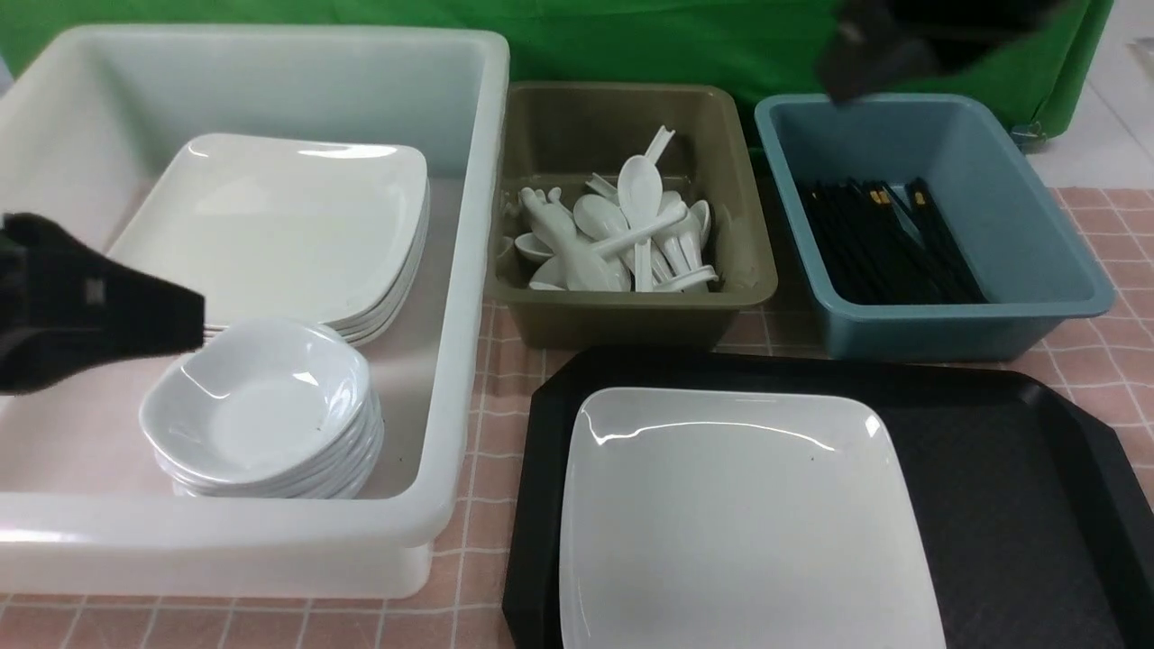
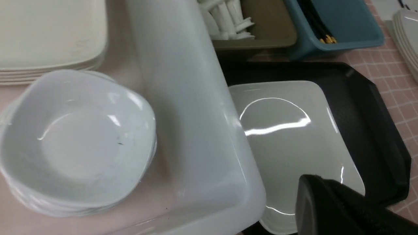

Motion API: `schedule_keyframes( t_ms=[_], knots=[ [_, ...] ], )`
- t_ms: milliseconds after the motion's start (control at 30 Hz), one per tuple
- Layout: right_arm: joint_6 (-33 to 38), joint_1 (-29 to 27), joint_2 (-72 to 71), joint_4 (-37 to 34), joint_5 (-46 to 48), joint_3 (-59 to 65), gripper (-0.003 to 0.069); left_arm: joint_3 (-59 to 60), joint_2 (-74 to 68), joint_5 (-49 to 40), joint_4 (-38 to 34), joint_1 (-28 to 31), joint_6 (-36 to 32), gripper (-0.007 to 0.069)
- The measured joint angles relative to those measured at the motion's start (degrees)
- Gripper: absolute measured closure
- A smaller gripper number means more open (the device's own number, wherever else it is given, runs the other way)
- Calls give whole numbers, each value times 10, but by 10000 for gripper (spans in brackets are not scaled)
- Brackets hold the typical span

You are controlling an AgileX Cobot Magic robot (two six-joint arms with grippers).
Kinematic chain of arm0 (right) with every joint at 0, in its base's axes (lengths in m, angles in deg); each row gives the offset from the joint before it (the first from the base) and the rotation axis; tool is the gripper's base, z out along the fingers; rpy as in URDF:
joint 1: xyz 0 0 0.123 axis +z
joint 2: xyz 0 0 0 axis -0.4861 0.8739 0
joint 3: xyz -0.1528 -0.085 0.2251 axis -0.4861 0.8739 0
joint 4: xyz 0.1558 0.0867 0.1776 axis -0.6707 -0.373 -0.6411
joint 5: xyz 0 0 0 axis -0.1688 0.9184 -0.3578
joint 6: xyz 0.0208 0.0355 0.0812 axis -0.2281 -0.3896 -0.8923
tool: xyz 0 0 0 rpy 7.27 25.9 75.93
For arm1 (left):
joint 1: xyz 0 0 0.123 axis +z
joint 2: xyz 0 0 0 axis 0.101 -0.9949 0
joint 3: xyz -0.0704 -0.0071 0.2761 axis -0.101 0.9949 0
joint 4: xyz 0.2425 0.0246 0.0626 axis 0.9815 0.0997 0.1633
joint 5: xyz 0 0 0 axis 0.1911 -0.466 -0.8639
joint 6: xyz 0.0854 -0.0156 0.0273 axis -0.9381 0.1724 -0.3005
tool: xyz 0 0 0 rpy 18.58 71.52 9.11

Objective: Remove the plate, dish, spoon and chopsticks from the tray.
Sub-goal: Use the right arm to put the small plate into the large storage box on the left, then use the right arm to grab a plate from the dinner plate

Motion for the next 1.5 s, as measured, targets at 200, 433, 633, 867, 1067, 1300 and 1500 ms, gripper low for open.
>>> schedule_keyframes(
  t_ms=[200,433,633,867,1067,1300,1500],
  knots=[
    [16,-154,-66,-78,-75,294,561,1,-61,68,7,-94,-21,636],
    [78,-183,-10,-171,-236,419,206,0,-159,169,43,-262,-6,637],
    [85,-171,79,-189,-308,395,104,-24,-242,243,46,-346,-4,637],
    [94,-138,174,-197,-330,338,98,-39,-275,256,69,-356,6,637],
    [94,-132,217,-197,-341,323,98,-40,-269,253,117,-356,45,634],
    [120,-132,223,-200,-327,321,379,-40,-269,251,128,-356,57,628],
    [132,-139,210,-200,-276,320,422,-67,-269,228,167,-356,91,628]
  ],
)
